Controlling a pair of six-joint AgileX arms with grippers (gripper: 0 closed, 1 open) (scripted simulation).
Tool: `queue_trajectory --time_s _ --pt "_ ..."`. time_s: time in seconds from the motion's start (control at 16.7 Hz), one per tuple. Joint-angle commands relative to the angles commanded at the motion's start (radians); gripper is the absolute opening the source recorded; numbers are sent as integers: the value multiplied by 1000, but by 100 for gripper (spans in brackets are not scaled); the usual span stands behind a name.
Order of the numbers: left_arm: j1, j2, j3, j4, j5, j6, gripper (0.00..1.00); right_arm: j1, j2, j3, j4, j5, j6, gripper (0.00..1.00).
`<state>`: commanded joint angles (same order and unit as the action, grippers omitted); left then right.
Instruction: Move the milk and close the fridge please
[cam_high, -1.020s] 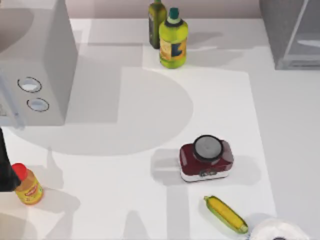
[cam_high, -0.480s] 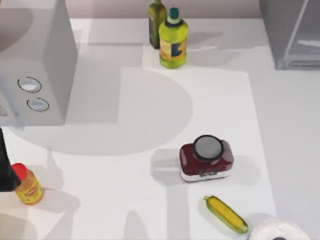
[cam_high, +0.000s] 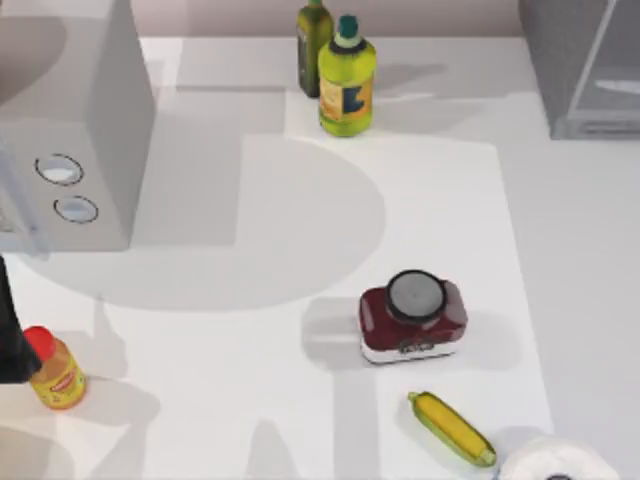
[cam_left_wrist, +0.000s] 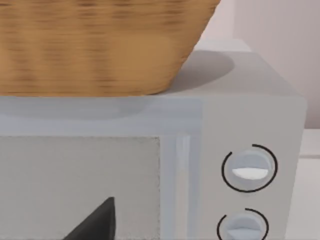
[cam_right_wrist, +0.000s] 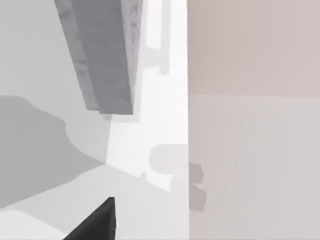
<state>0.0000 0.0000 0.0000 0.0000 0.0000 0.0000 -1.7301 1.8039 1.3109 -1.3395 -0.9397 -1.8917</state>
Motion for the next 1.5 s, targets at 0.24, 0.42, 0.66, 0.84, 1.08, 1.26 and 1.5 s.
queue_trajectory --time_s 0.24,0.42,0.66,0.84,1.08,1.26,1.5 --pt "0 0 0 0 0 0 100 160 4 5 228 32 265 100" --pt "0 0 0 0 0 0 100 316 2 12 456 71 556 100" --pt "0 0 0 0 0 0 100 543 0 8 763 136 947 100" --pt "0 0 0 0 0 0 100 691 7 -6 943 180 1152 100" --pt "0 0 0 0 0 0 100 800 20 -22 1059 209 1277 100" --pt "0 0 0 0 0 0 100 804 21 -23 1063 210 1282 100" --pt "0 0 0 0 0 0 100 806 11 -29 1071 218 1290 100"
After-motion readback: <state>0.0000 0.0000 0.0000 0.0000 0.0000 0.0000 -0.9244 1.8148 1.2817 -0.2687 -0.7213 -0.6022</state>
